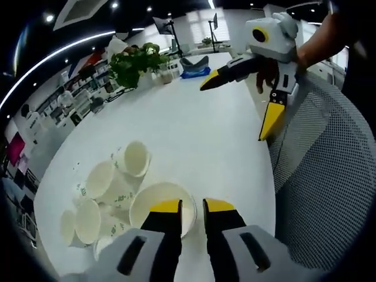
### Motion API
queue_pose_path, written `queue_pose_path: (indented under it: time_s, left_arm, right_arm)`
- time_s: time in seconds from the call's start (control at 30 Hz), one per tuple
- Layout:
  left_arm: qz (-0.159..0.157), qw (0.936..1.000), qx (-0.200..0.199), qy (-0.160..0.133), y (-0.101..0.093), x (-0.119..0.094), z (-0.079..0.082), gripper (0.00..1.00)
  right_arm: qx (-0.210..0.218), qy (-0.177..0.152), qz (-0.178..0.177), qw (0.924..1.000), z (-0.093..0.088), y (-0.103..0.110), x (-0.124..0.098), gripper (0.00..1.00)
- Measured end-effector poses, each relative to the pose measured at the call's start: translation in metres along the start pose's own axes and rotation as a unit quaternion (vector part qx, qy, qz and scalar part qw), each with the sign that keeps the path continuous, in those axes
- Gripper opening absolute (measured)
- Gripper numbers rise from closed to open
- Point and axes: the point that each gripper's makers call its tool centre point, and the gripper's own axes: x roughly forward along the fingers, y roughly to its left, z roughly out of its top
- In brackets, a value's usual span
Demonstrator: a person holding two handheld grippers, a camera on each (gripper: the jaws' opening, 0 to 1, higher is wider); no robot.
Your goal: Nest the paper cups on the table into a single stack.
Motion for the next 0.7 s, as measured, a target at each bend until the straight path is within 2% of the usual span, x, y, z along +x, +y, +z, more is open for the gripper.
queue_pose_path:
  time_s: [0.2, 0.33, 0.5, 0.7]
  left_arm:
    - [-0.002, 0.9997, -0.011, -0.02, 0.006, -0.009, 0.009, 0.22]
    - [-0.01, 0.9985, -0.024, -0.049, 0.011, -0.017, 0.021, 0.29]
    - [-0.008, 0.9969, -0.029, -0.072, 0.027, -0.032, 0.034, 0.35]
    - [0.008, 0.9965, -0.033, -0.077, 0.051, -0.037, 0.036, 0.43]
  right_arm:
    - [0.0, 0.0, 0.001, 1.0, -0.001, -0.001, 0.0, 0.95]
    - [0.0, 0.0, 0.001, 1.0, -0.001, -0.001, 0.001, 0.95]
    - [0.0, 0.001, 0.003, 1.0, -0.002, -0.001, 0.001, 0.95]
    - [0.0, 0.009, 0.005, 0.9999, -0.007, -0.002, 0.002, 0.95]
